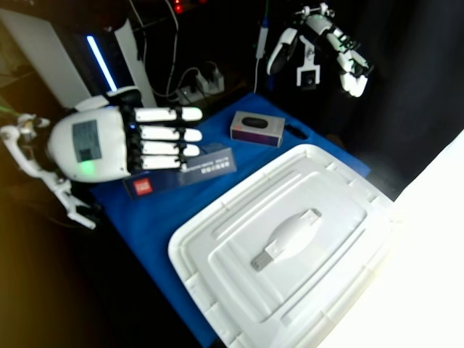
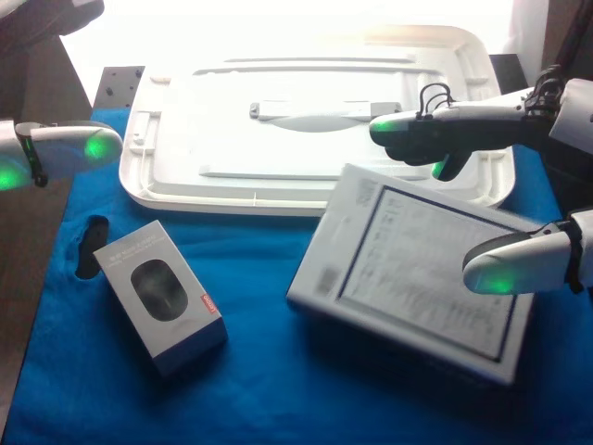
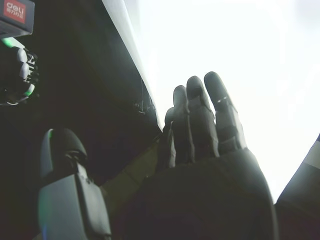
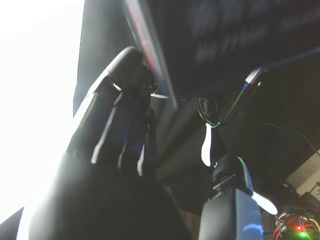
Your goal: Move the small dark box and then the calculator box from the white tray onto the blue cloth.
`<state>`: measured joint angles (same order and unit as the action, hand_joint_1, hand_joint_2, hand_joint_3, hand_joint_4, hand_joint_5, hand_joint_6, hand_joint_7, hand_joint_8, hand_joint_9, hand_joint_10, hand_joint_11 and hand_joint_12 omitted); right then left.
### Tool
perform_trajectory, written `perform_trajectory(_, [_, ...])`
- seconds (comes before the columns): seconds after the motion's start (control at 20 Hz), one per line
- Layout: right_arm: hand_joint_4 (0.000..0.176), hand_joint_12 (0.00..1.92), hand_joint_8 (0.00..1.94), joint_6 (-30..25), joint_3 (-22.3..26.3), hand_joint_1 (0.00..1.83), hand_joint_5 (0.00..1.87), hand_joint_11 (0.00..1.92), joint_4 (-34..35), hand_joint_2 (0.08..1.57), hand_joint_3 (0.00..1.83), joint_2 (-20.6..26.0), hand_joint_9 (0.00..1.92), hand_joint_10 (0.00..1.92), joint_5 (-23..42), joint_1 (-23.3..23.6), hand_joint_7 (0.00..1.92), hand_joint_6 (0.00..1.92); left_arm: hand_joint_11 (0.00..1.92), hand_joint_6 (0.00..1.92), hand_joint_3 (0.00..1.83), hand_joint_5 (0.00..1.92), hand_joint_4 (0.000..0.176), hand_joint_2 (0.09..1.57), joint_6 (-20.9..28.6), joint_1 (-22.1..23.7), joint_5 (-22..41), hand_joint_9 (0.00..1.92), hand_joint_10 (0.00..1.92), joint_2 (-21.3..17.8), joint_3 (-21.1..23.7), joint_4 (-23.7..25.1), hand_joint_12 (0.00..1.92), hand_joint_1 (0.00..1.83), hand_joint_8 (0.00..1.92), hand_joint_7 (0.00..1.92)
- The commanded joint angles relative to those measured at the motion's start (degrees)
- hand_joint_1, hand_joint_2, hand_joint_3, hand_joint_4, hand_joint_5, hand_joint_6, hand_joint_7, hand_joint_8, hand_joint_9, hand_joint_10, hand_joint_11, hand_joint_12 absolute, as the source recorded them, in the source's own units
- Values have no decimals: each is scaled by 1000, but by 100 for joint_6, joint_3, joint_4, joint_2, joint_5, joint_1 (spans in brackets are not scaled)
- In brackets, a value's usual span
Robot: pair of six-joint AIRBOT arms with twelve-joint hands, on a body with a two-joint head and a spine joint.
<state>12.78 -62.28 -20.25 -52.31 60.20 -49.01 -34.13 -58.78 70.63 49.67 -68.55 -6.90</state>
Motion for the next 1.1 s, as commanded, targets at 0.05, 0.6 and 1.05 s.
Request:
perform_trajectory(0.05, [40, 834, 0, -2, 14, 319, 355, 594, 247, 933, 0, -8, 694, 0, 729, 32, 575, 0, 0, 1, 0, 65, 66, 919, 25, 53, 745, 307, 3, 13, -18, -170, 795, 521, 1, 302])
perform_trajectory(0.6, [59, 1024, 2, 88, 14, 302, 320, 430, 347, 909, 0, 24, 637, 0, 823, 33, 539, 1, 0, 5, 0, 57, 72, 911, 26, 53, 758, 324, 3, 10, -15, -172, 800, 520, 3, 317])
perform_trajectory(1.05, [100, 925, 1, 142, -5, 273, 321, 476, 407, 917, 0, 36, 664, 2, 830, 34, 576, 0, 0, 2, 7, 53, 57, 945, 28, 51, 785, 302, 5, 10, -14, -200, 733, 515, 4, 297])
